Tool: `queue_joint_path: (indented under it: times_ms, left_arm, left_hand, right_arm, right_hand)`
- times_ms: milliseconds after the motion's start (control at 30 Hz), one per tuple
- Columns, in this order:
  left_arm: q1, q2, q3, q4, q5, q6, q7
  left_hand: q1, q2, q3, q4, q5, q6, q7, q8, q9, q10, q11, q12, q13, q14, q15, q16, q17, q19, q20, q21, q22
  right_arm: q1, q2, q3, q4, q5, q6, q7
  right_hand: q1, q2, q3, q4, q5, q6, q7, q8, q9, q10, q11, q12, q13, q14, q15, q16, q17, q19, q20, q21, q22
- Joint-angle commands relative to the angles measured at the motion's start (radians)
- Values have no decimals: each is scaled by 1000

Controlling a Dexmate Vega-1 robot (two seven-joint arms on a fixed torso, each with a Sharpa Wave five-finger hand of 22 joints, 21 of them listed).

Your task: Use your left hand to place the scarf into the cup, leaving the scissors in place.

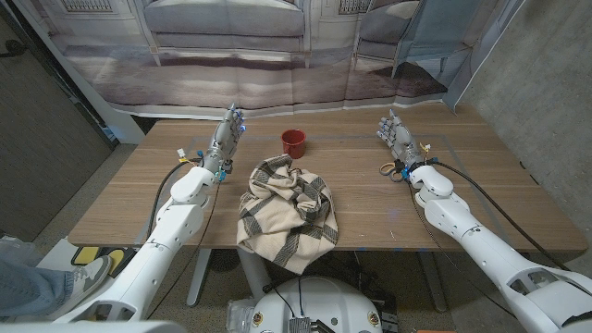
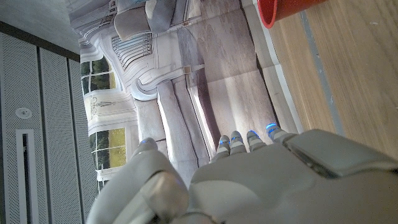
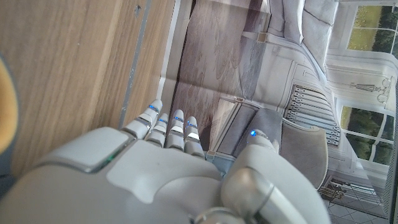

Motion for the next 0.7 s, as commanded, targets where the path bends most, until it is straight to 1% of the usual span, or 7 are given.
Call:
queue_joint_path:
  times_ms: [33, 200, 367, 433, 500, 700]
  left_arm:
    - [47, 22, -8, -68, 24, -48, -13]
    - [78, 39, -7, -111, 33, -59, 2]
    - [97, 49, -7, -116, 28, -94, -4]
    - [110, 52, -10, -126, 29, -98, 8]
    - [112, 54, -10, -119, 19, -116, -6]
    - [135, 63, -16, -134, 21, -150, 6]
  left_hand:
    - [10, 2, 5, -2, 7, 4, 1, 3, 2, 7, -1, 5, 2, 6, 2, 4, 3, -18, 3, 4, 3]
    - [13, 4, 5, -3, 8, 7, 1, 3, 2, 12, -1, 6, 2, 9, 1, 4, 3, -16, 4, 4, 3]
    - [16, 6, 5, -4, 8, 14, 1, 4, 2, 17, 0, 7, 2, 15, 3, 5, 3, -13, 6, 4, 3]
    - [17, 7, 6, -5, 9, 16, 2, 4, 2, 22, 0, 8, 2, 18, 1, 6, 3, -13, 6, 3, 3]
    - [18, 8, 6, -5, 9, 18, 2, 4, 2, 23, -1, 8, 2, 20, 2, 6, 3, -12, 6, 3, 3]
    - [22, 11, 6, -7, 9, 23, 1, 4, 2, 32, 0, 10, 2, 25, 3, 6, 3, -9, 8, 3, 3]
  right_arm:
    - [2, 6, 2, 10, 4, 12, 9]
    - [0, 11, 6, 18, 11, 31, 25]
    - [-8, 11, 6, 11, 10, 32, 19]
    - [-11, 13, 6, 8, 10, 31, 13]
    - [-14, 15, 8, 6, 12, 31, 7]
    - [-17, 14, 9, -2, 8, 29, -5]
  right_hand:
    - [2, 3, 6, -3, 2, 6, -4, 0, 3, 8, 2, 0, 1, 10, -4, 1, 3, 5, -5, -2, 2]
    - [2, 2, 5, -4, 2, 5, -4, 0, 3, 7, -2, -1, 1, 11, -6, 1, 3, 6, -5, -3, 3]
    - [1, 1, 4, -4, 1, 6, -3, -1, 3, 8, -2, -1, 1, 12, -7, 0, 3, 9, -7, -3, 3]
    - [1, 1, 4, -4, 1, 7, -3, -1, 3, 9, -2, -1, 1, 12, -6, 0, 3, 10, -8, -4, 3]
    - [1, 1, 3, -5, 1, 7, -3, -1, 3, 8, -2, -2, 1, 12, -6, 0, 3, 10, -8, -4, 3]
    - [1, 2, 3, -5, 1, 8, -4, -1, 3, 9, -2, -2, 1, 13, -7, -1, 3, 10, -7, -6, 3]
